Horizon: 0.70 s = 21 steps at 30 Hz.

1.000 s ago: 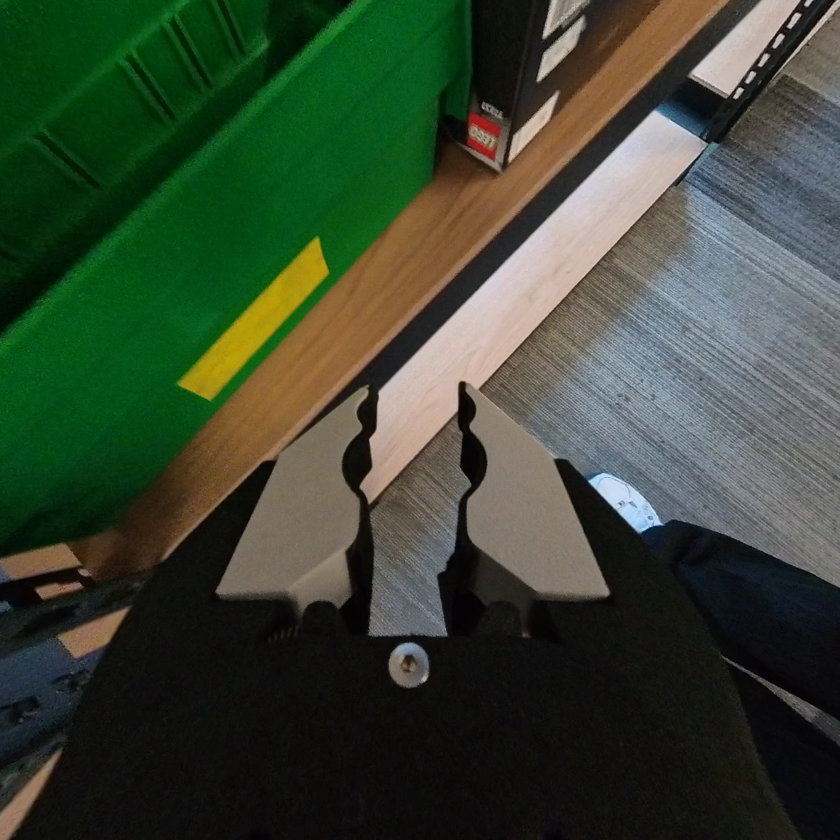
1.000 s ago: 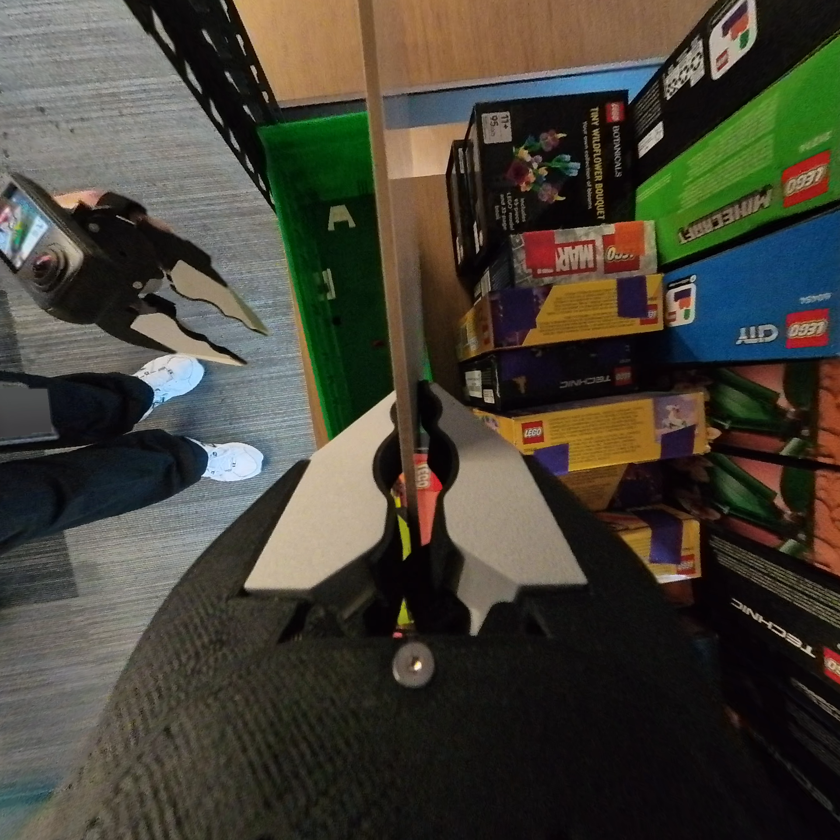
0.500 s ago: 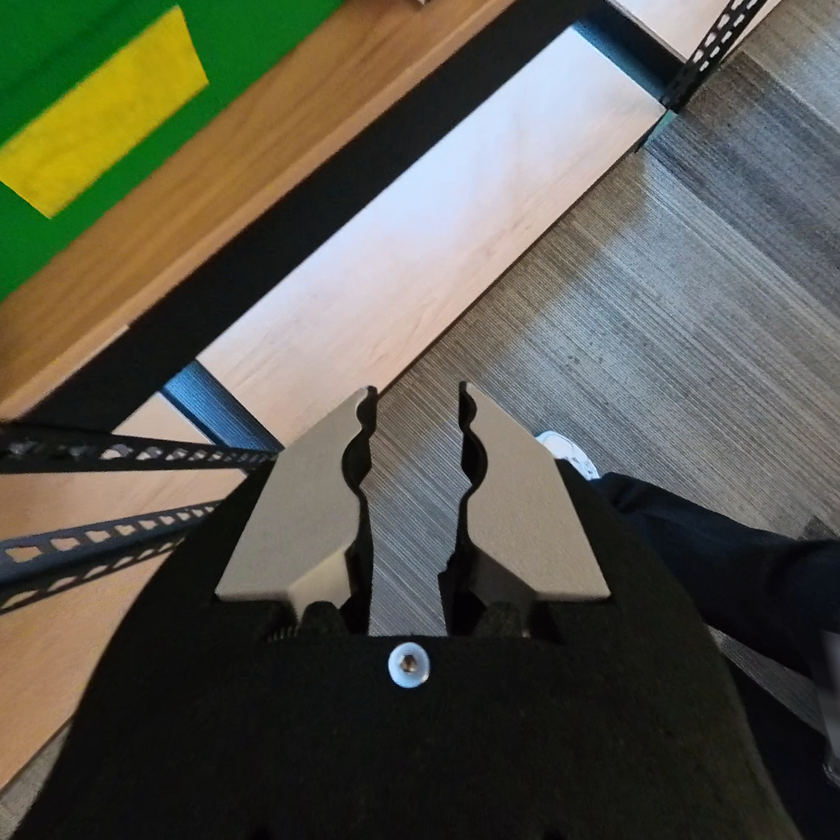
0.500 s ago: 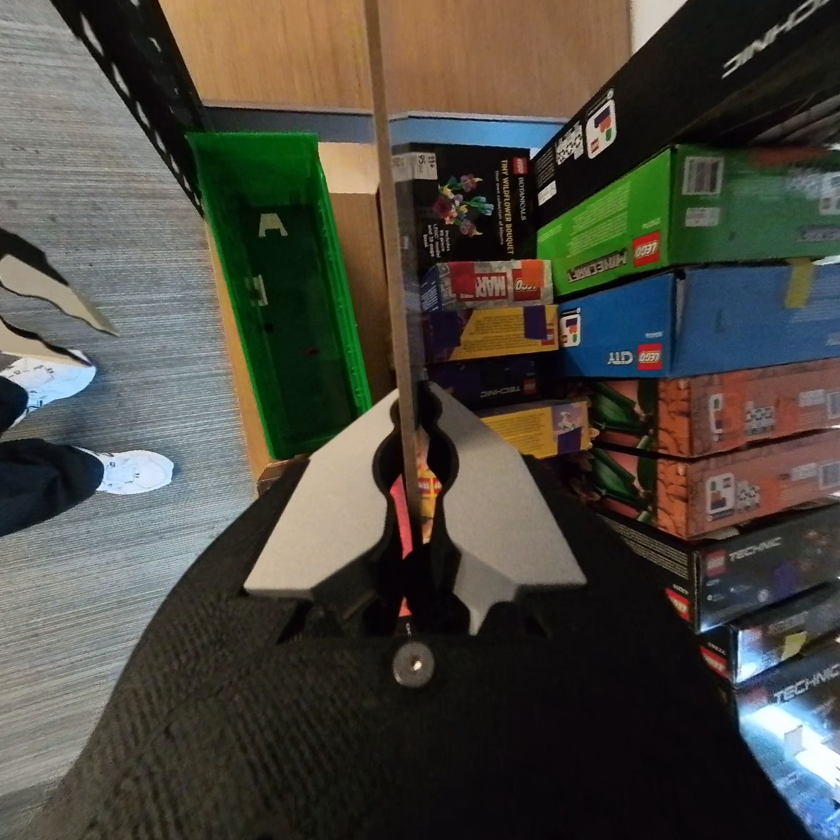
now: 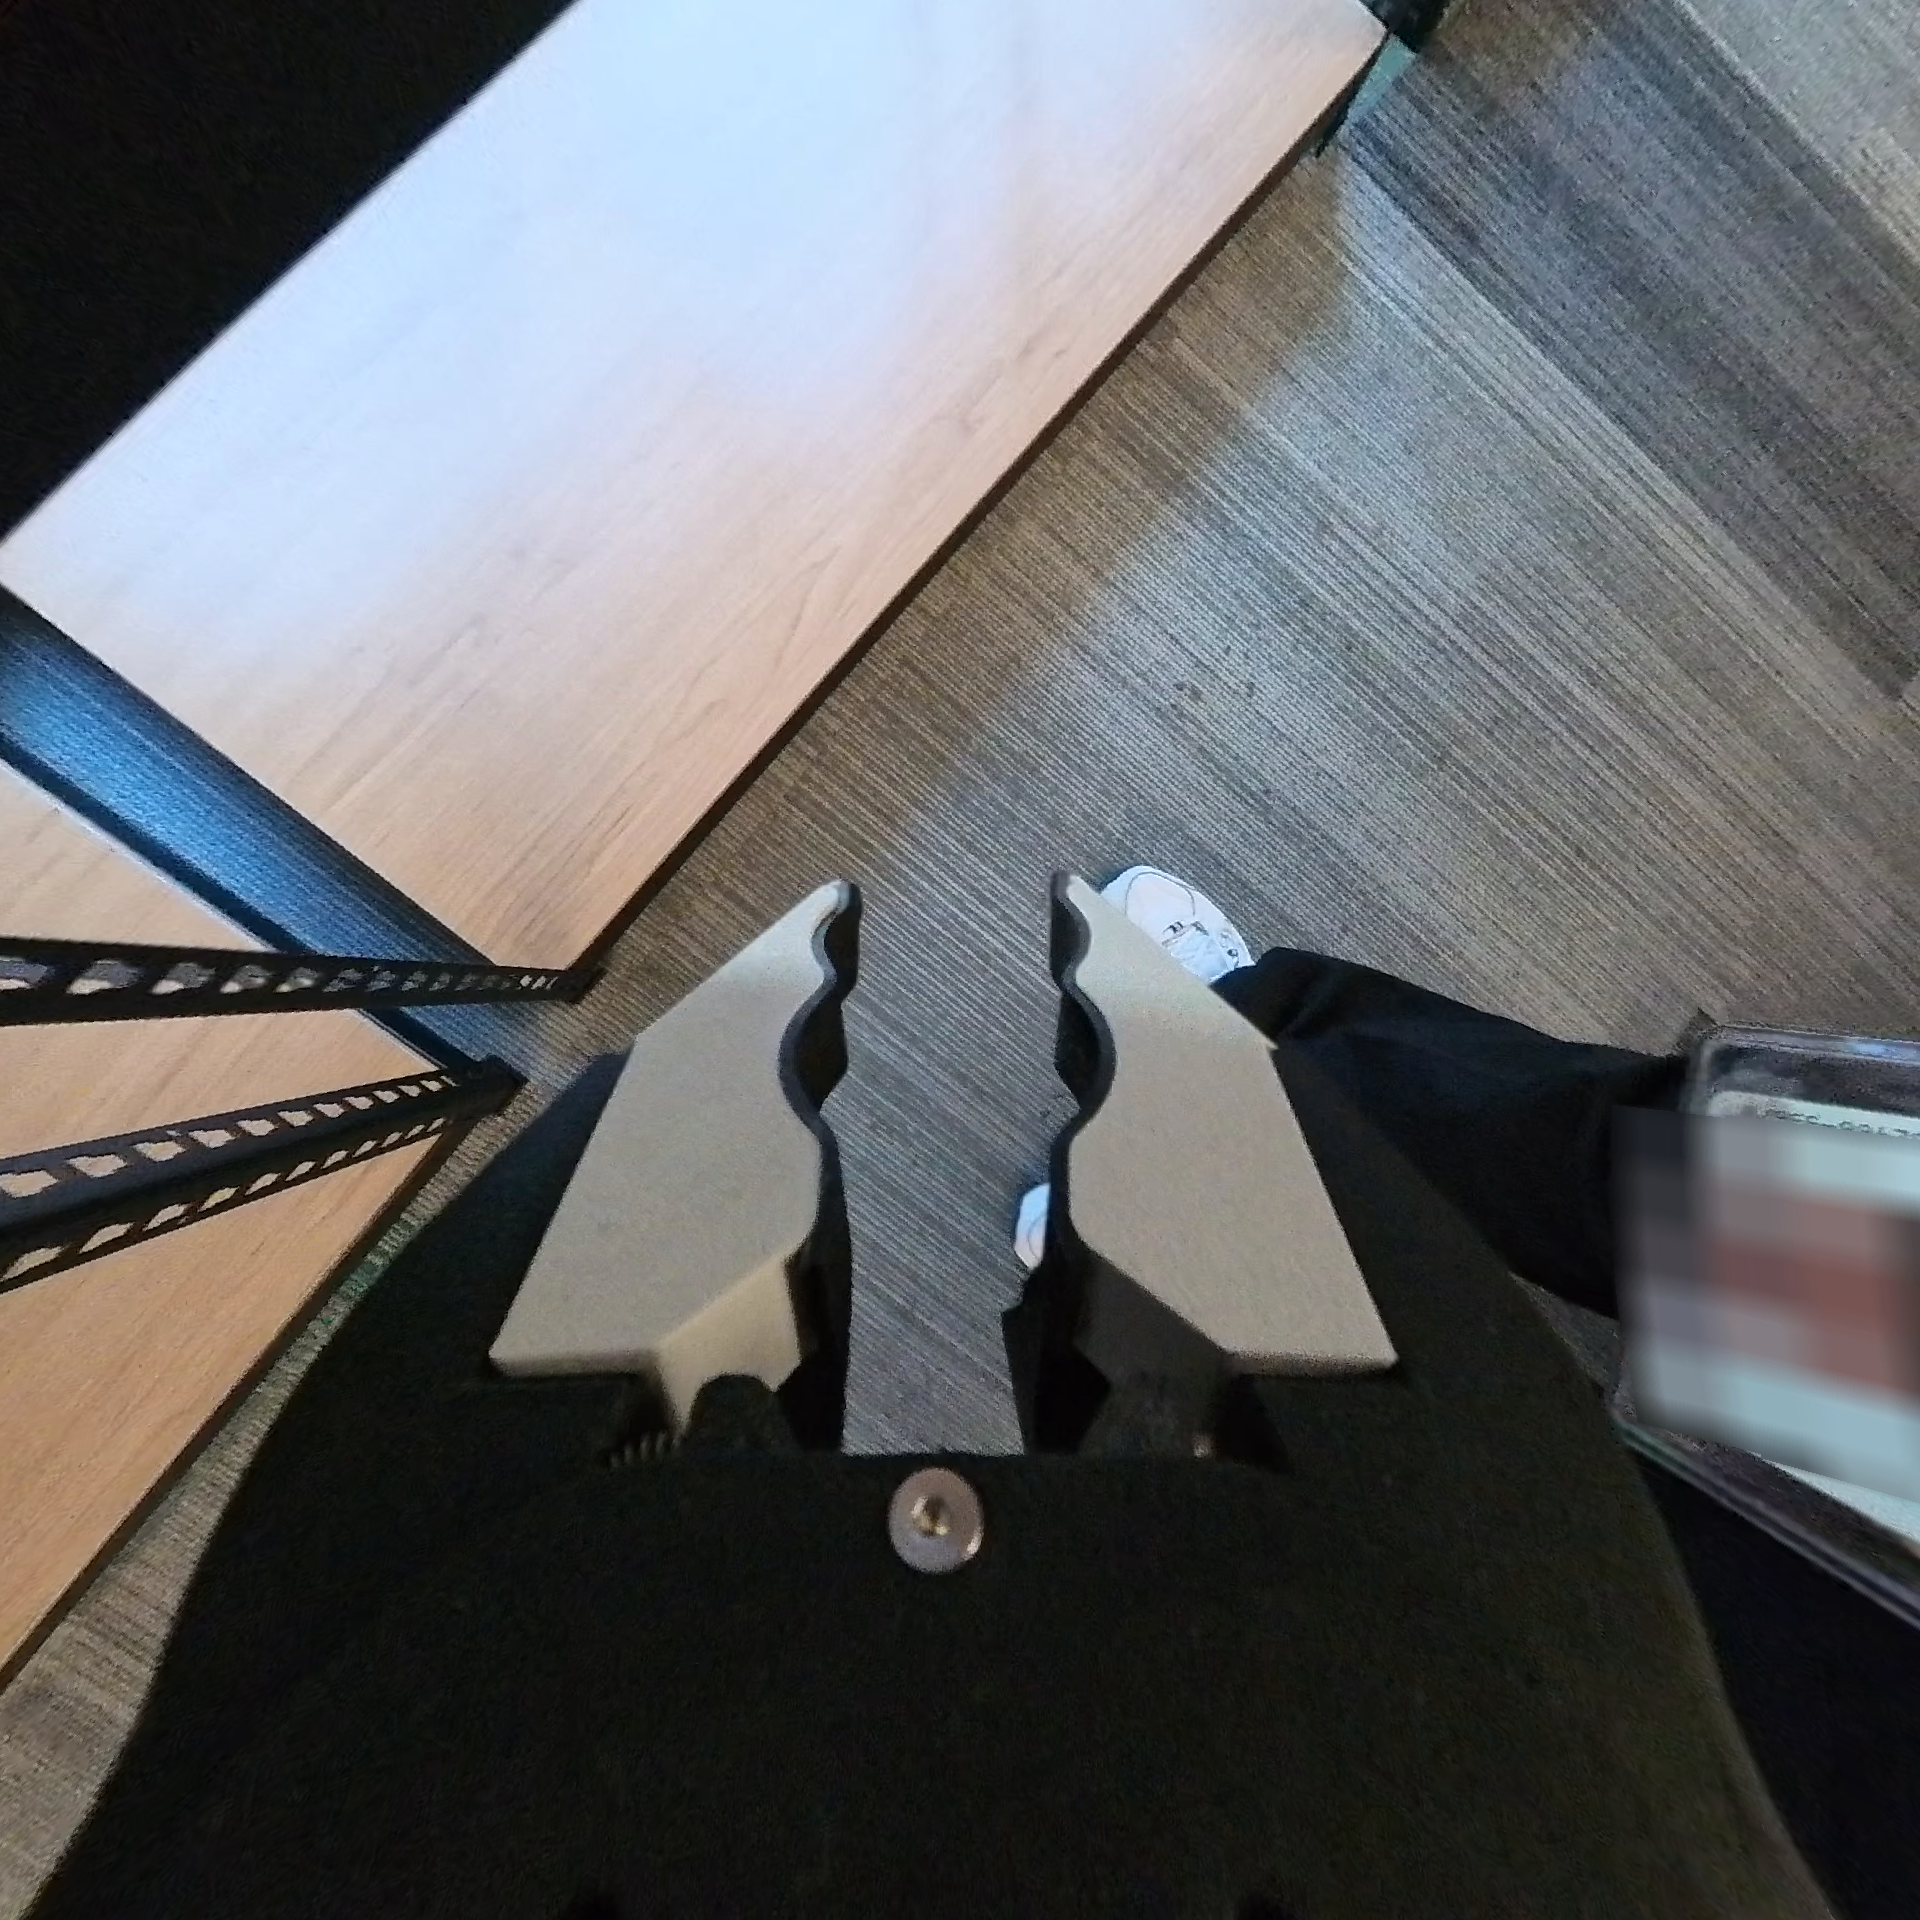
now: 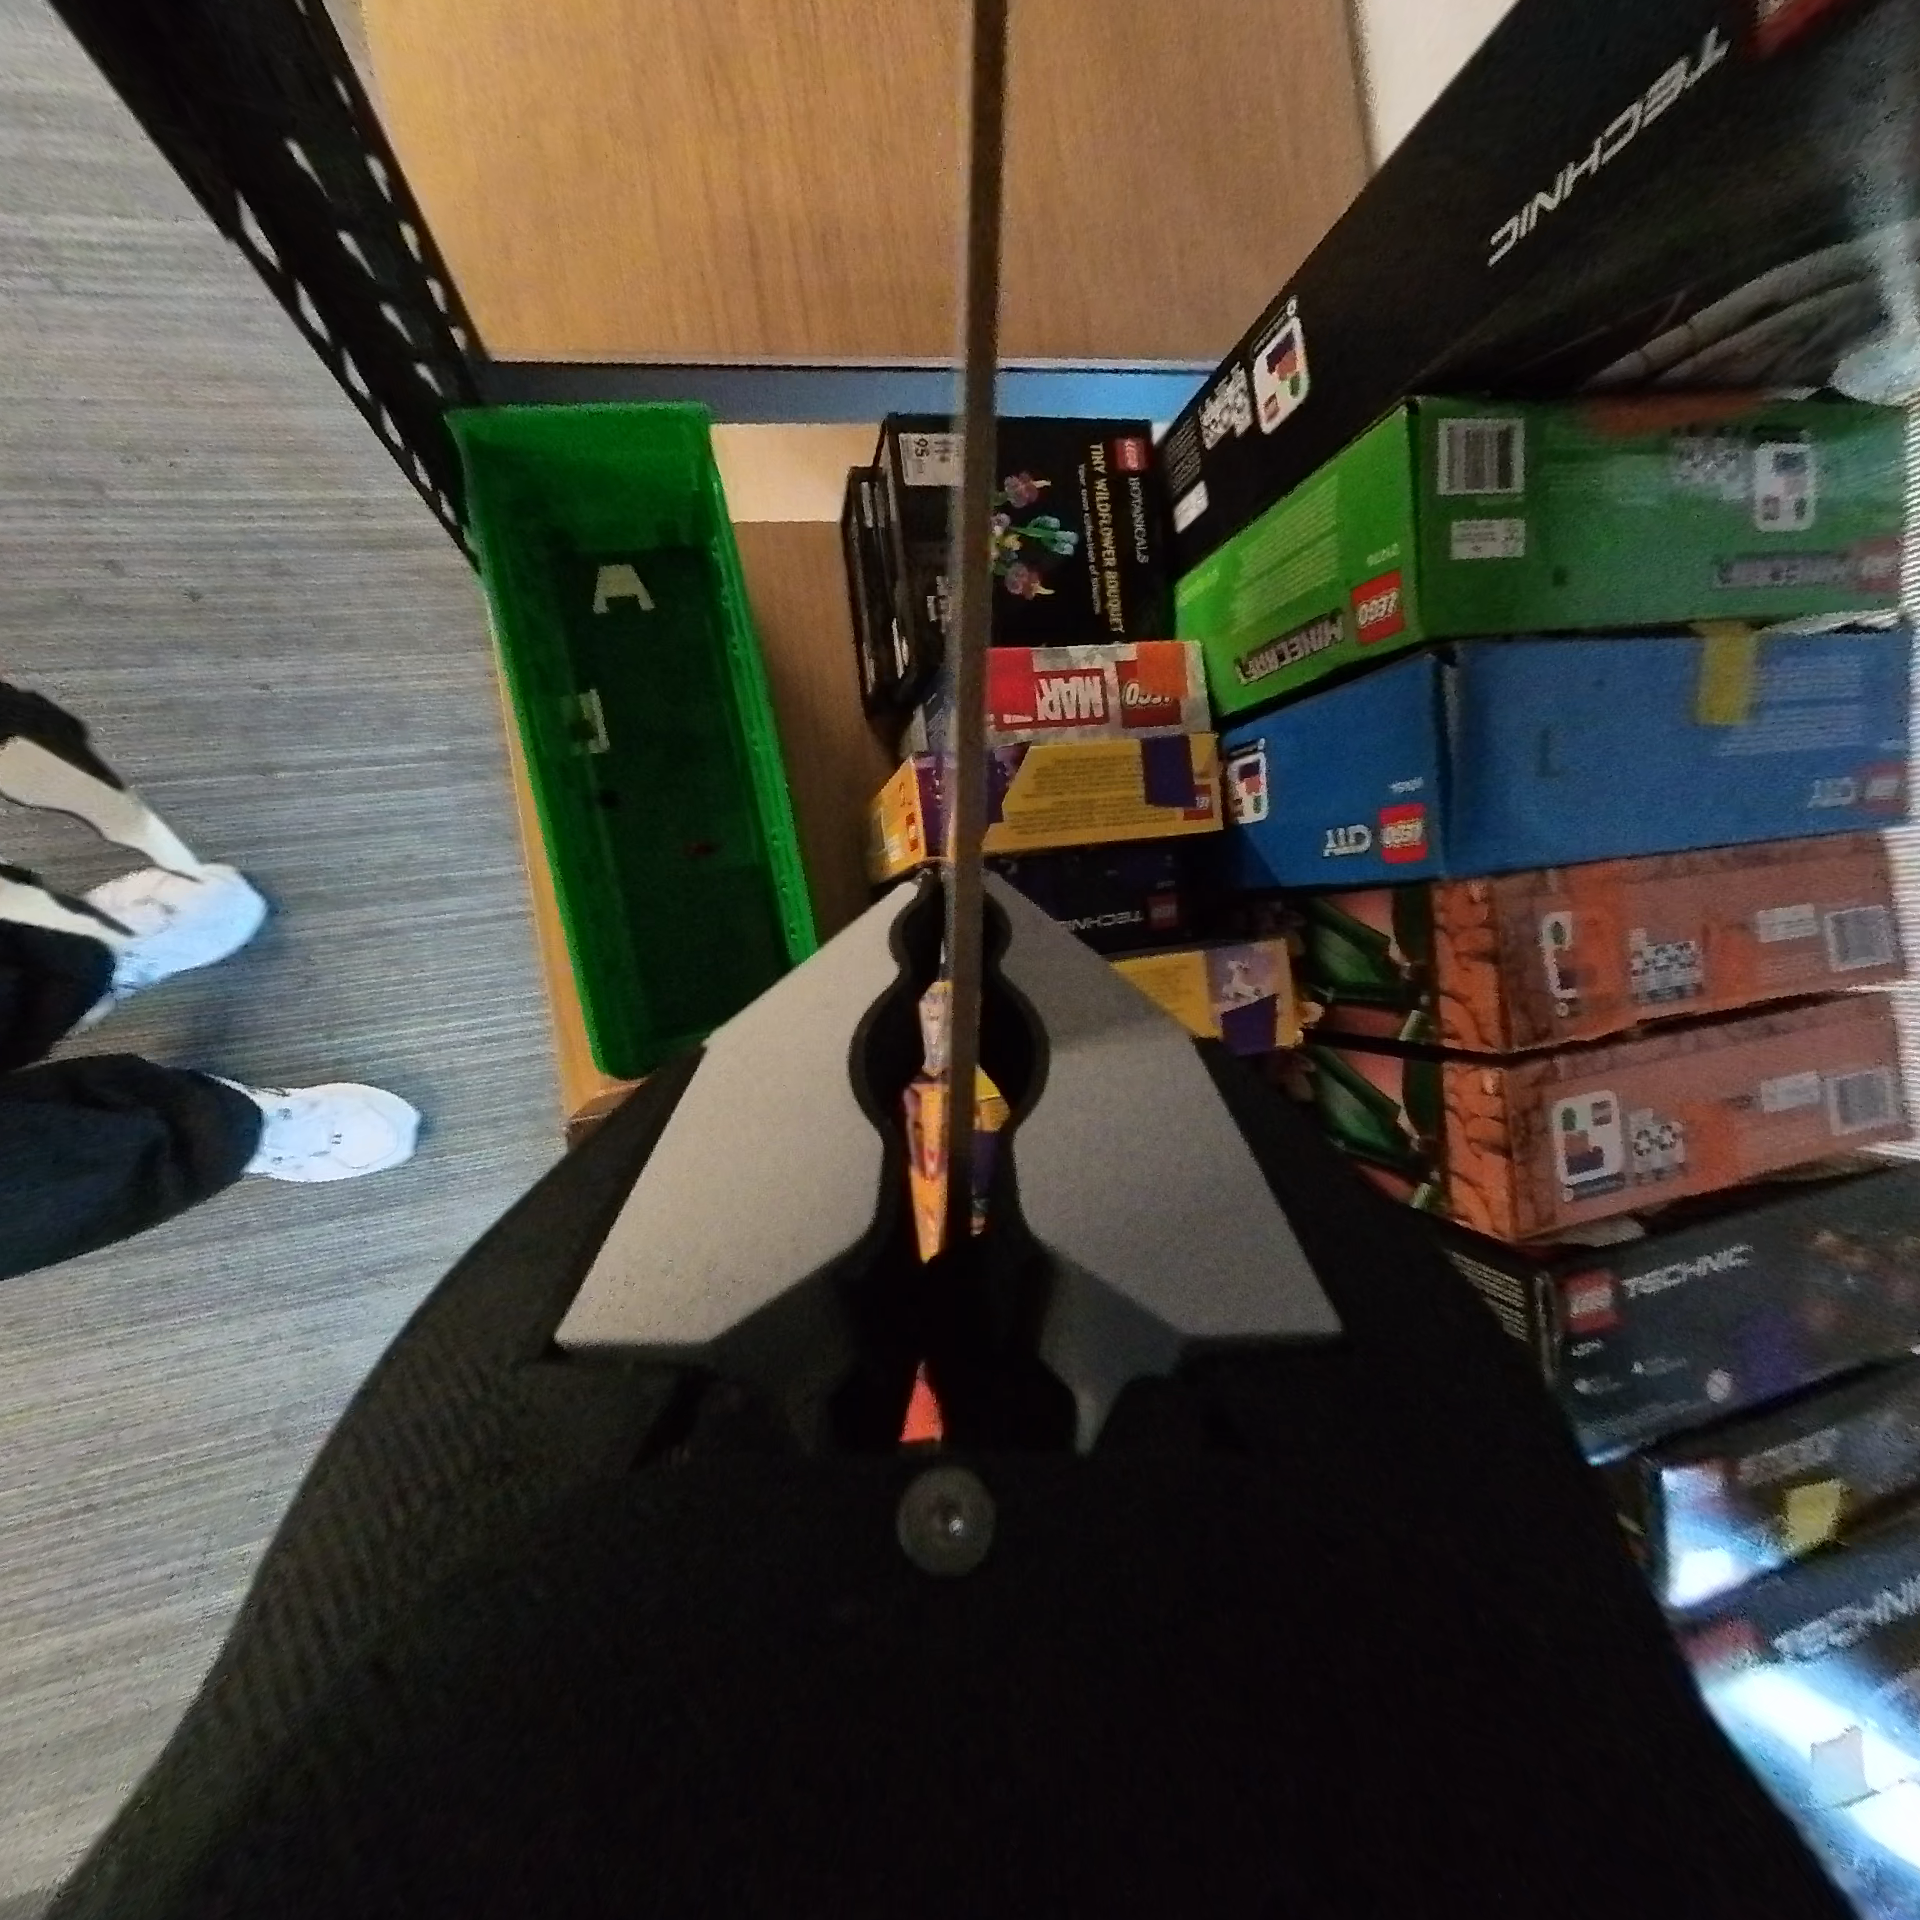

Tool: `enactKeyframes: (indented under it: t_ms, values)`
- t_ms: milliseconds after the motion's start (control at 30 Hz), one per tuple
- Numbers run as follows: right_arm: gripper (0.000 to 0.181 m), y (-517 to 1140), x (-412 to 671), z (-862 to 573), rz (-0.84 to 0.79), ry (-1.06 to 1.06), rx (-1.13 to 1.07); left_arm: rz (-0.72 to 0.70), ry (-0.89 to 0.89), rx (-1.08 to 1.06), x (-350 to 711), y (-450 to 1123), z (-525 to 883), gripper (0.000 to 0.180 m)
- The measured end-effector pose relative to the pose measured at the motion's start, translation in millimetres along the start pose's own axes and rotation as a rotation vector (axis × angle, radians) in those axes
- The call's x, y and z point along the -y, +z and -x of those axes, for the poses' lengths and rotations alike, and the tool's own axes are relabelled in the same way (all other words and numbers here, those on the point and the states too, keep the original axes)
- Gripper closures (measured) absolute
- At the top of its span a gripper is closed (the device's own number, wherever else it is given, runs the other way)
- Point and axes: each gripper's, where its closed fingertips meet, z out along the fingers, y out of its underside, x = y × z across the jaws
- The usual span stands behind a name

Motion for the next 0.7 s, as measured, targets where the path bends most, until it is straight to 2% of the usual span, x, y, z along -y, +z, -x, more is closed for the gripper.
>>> enactKeyframes:
  t_ms: [333,433,700]
  values:
    - [0.179,20.0,19.6,-24.0,-0.13,0.204,0.242,0.002,-0.014,-0.058,10.2,16.7,-17.3,0.144]
    - [0.179,28.2,37.4,-27.7,-0.2,0.205,0.26,-0.004,-0.017,-0.065,15.1,20.9,-19.9,0.145]
    - [0.178,25.3,18.8,-70.3,-0.242,0.285,0.225,0.002,-0.06,-0.09,13.3,31.8,-25.4,0.145]
